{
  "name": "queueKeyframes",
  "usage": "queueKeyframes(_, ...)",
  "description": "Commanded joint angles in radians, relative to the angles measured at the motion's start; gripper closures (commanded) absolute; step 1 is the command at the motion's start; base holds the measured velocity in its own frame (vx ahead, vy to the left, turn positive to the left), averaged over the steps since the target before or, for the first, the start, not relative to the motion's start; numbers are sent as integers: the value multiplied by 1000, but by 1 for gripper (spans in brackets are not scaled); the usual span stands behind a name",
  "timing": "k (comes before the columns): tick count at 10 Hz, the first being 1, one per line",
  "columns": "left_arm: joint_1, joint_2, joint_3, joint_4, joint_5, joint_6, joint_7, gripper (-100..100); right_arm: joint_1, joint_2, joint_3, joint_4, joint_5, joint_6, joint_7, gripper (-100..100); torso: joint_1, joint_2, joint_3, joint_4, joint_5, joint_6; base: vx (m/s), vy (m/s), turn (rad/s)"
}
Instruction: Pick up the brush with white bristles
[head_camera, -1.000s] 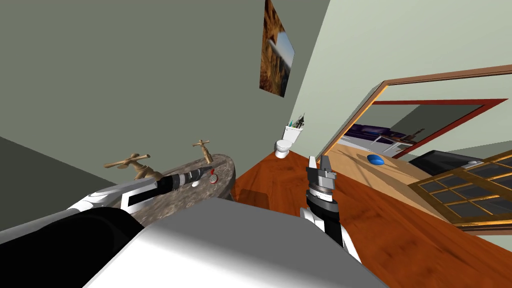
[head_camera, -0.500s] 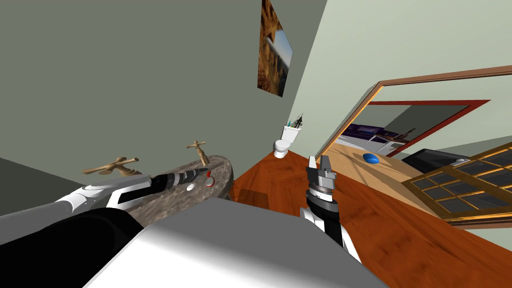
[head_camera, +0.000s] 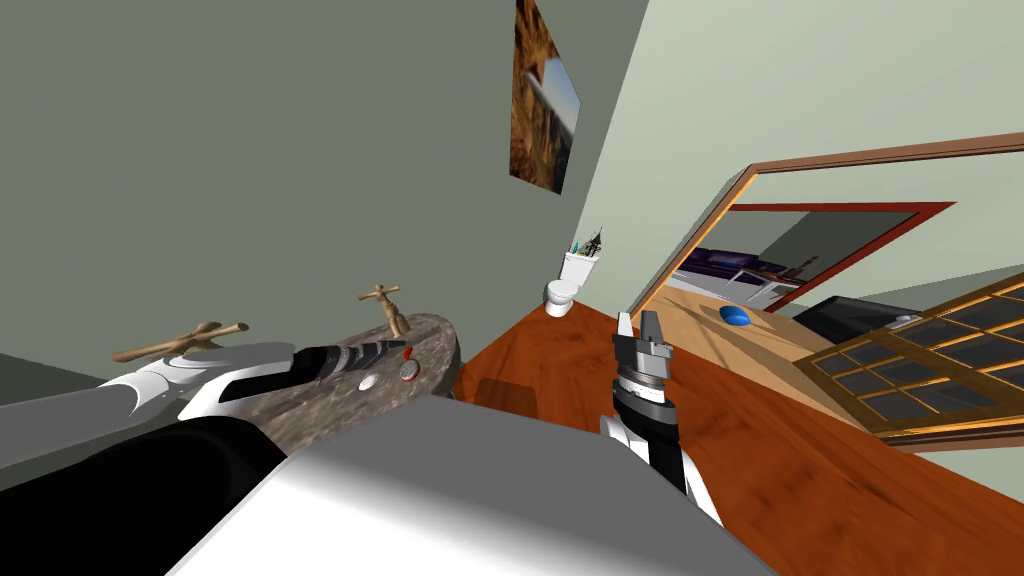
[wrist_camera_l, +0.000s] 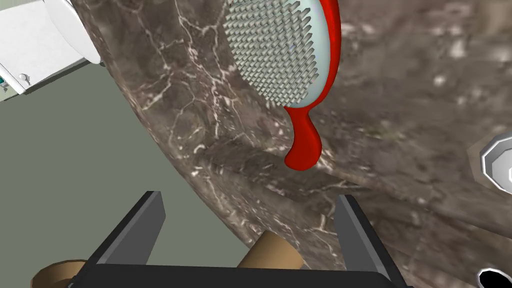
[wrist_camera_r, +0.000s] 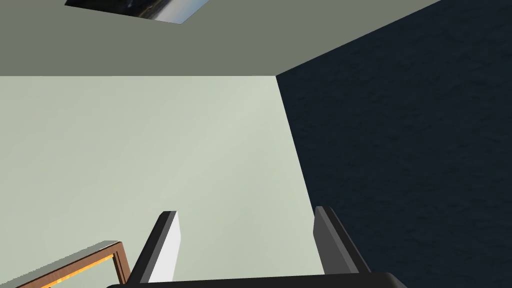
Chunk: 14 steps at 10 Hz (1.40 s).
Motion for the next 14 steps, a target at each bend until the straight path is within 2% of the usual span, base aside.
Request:
queueKeyframes(1, 27, 44, 0, 22, -17, -1, 45, -100, 0, 0, 0, 0, 0, 0, 0, 0, 0, 0, 0, 0, 0, 0, 54, -49, -19)
queueKeyframes(3, 50, 100, -25, 61, -51, 0, 106, -100, 0, 0, 0, 0, 0, 0, 0, 0, -2, 0, 0, 0, 0, 0, 93, -85, -27)
queueKeyframes(4, 50, 100, -25, 61, -51, 0, 106, -100, 0, 0, 0, 0, 0, 0, 0, 0, -3, -2, -1, 0, -1, 0, 75, -68, 4)
queueKeyframes(6, 72, 142, -53, 93, -83, -1, 158, -100, 0, 0, 0, 0, 0, 0, 0, 0, -1, 0, 0, 0, 0, 0, 72, -67, -13)
queueKeyframes(9, 83, 157, -68, 106, -98, -3, 181, -100, 0, 0, 0, 0, 0, 0, 0, 0, -1, 0, 0, 0, 0, 0, 59, -51, -1)
queueKeyframes(10, 104, 179, -98, 126, -126, -6, 218, -100, 0, 0, 0, 0, 0, 0, 0, 0, 0, 1, 1, 0, 0, 0, 110, -100, -14)
queueKeyframes(12, 123, 190, -127, 138, -149, -10, 246, -100, 0, 0, 0, 0, 0, 0, 0, 0, -5, -4, -2, -1, -1, 0, 136, -119, -2)
queueKeyframes(14, 149, 183, -172, 140, -176, -16, 270, -100, 0, 0, 0, 0, 0, 0, 0, 0, -6, -5, -3, -1, -1, 0, 122, -120, -27)
